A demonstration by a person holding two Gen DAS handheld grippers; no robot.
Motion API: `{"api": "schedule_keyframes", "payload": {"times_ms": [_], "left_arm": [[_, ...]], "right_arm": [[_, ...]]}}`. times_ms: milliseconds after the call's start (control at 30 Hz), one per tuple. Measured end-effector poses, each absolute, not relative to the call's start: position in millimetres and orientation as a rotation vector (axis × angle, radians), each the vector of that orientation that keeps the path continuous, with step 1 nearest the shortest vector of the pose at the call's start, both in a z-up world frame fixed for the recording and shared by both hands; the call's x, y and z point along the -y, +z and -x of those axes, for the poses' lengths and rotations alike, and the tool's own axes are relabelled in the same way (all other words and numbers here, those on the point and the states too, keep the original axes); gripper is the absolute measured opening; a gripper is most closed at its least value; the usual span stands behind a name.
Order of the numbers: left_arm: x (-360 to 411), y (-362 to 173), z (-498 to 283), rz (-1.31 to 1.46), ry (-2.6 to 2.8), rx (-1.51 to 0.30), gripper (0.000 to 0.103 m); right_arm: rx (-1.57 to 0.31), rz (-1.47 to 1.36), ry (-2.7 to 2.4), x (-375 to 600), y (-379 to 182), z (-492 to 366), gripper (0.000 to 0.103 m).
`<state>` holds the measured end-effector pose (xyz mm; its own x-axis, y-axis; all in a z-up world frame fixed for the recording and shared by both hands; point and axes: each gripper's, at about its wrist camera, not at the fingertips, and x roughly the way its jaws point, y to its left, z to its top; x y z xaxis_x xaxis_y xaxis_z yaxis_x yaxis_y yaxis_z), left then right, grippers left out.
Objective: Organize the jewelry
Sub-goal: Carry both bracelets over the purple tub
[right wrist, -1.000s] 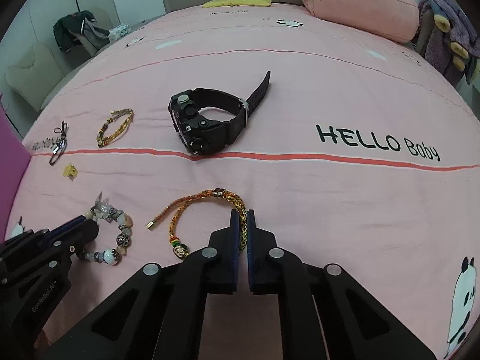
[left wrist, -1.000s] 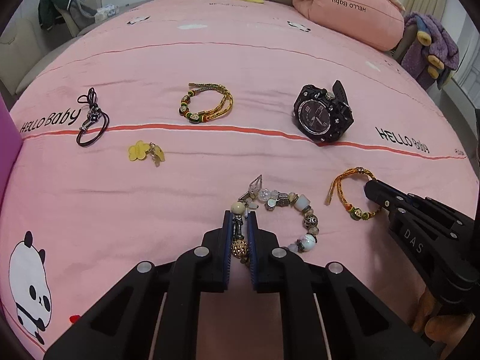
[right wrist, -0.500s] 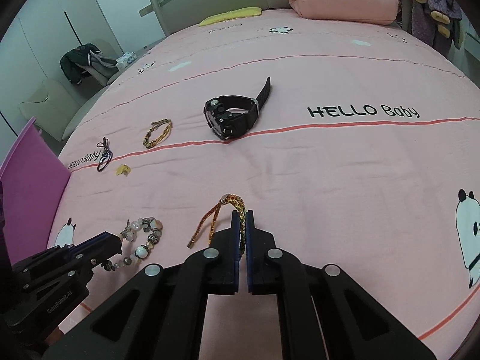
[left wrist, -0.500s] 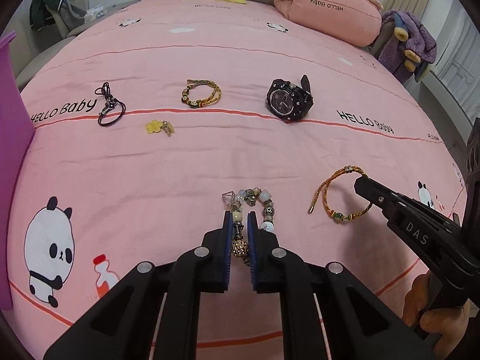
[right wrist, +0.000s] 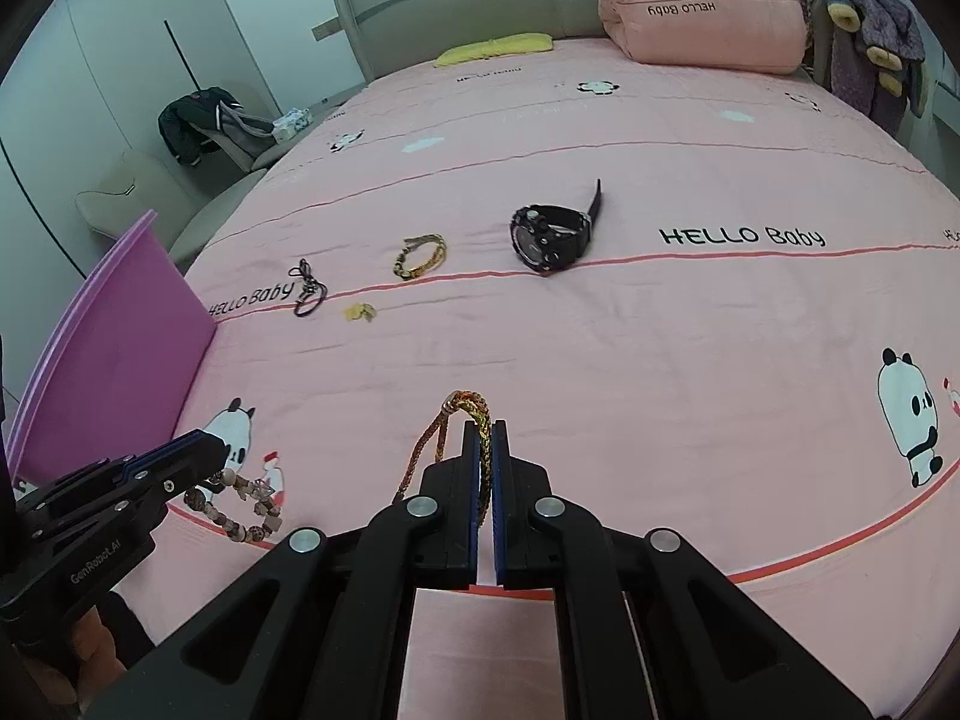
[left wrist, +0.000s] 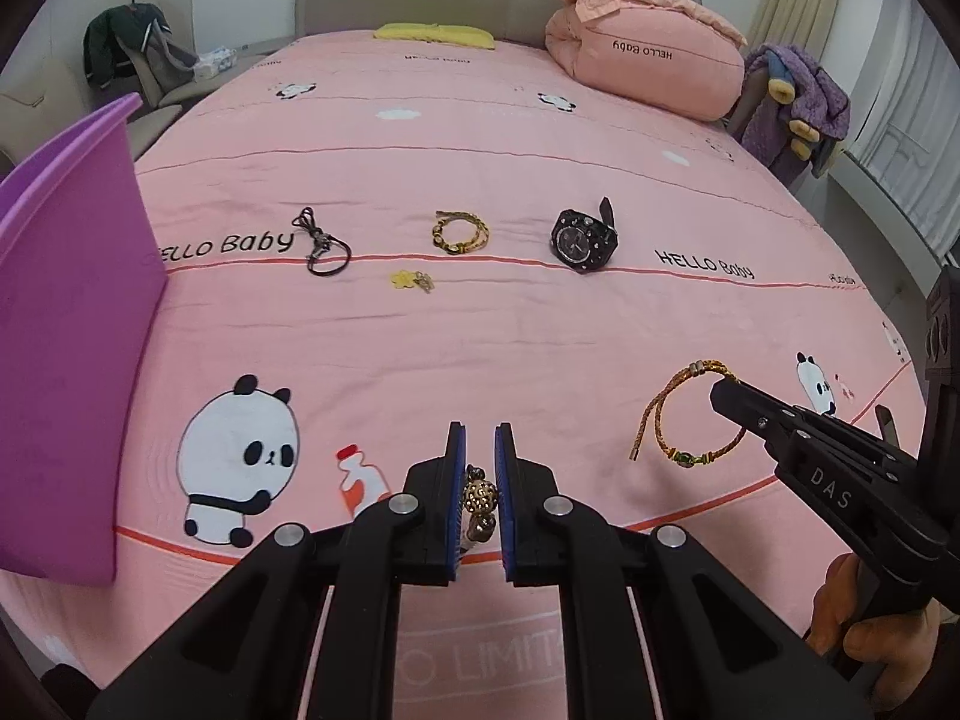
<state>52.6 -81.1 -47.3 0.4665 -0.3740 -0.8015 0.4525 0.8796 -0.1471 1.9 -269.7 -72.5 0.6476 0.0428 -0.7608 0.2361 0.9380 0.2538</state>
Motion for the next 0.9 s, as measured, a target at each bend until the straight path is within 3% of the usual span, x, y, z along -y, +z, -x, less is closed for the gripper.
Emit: {"api": "schedule_keyframes", "payload": {"times_ms": [433,900], "left_arm": [[-1.8,32.9,-41.4,-0.042,-0.498,-0.785,0.010],[-118.0,107.6,-75.3,-0.034,-0.345,-0.646,0.010]], "right_arm": [[-0.770,-0.287,0.028,181.9,-1.6,-0.9,0.004],[-0.677,-0.215,0.266,50.1,70.8,-63.6,0.004]]}}
